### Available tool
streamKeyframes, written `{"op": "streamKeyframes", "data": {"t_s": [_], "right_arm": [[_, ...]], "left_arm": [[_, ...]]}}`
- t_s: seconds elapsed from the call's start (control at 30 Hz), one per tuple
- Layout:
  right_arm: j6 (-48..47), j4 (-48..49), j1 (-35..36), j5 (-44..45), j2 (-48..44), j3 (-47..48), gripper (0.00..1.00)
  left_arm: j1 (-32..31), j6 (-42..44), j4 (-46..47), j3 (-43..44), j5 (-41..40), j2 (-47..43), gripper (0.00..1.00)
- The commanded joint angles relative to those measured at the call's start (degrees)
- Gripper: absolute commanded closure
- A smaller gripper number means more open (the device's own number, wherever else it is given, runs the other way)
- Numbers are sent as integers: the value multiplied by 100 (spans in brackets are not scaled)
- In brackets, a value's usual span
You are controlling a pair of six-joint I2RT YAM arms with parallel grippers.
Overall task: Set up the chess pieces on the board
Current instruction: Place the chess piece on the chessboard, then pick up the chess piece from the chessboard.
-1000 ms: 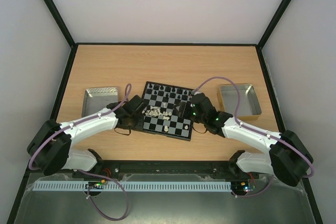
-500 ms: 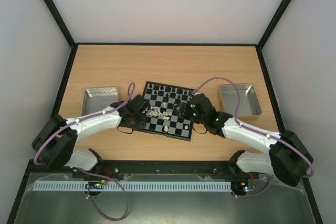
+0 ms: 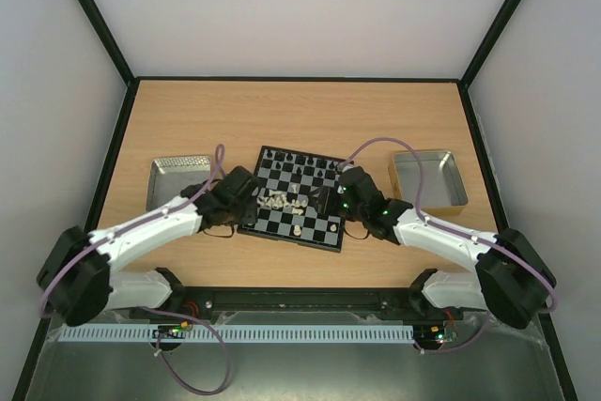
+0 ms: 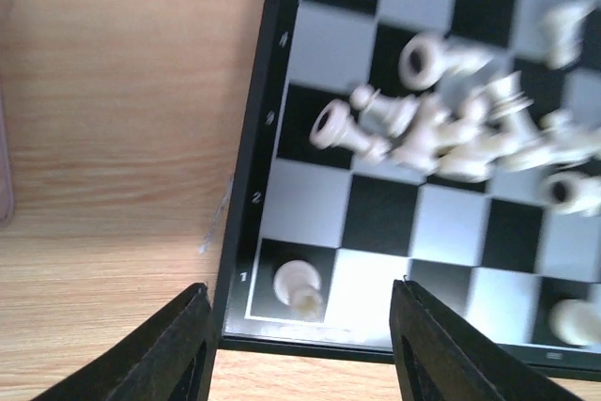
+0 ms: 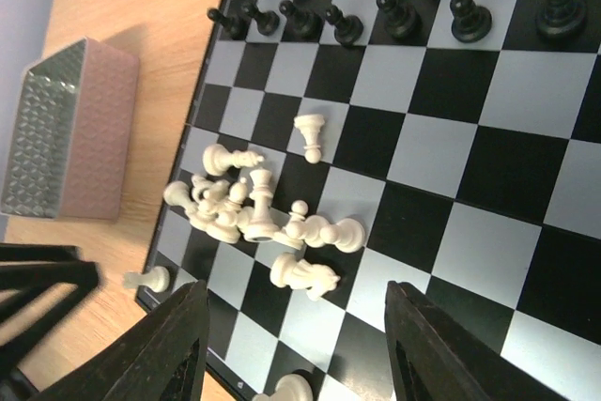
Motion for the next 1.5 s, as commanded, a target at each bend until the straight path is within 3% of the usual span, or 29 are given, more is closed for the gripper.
{"op": "streamKeyframes", "data": {"t_s": [0.0, 0.2, 0.43, 0.6, 0.77, 0.97, 1.13, 1.3, 1.47], "right_arm": [[-445, -295, 47, 53, 246, 279, 51], [-916, -878, 338, 711, 719, 923, 53], [-1008, -1030, 452, 1224, 1349, 1378, 55], [-1226, -1533, 468, 1360, 2021, 1860, 62], [-1315, -1955, 584, 1282, 2226, 1991, 66], [-1279, -2299, 645, 1319, 2350, 2227, 64], [-1299, -2502, 646, 1452, 2634, 2517, 75], [-1443, -2711, 659, 1396, 2837, 2763, 77], [-1474, -2882, 668, 1470, 2895, 2819, 88]], "left_arm": [[7, -306, 404, -152, -268, -920, 46], [7, -83, 1713, -374, 98, -1671, 43], [8, 115, 2751, -311, -281, -1759, 42], [16, 167, 3314, -677, -614, -1812, 41], [16, 250, 3512, -1007, -670, -1933, 41], [16, 344, 3052, -797, -1131, -1930, 41], [16, 500, 3093, -772, -1253, -1869, 41], [16, 559, 3089, -774, -1213, -1791, 41], [16, 559, 3120, -811, -1211, -1793, 41]]}}
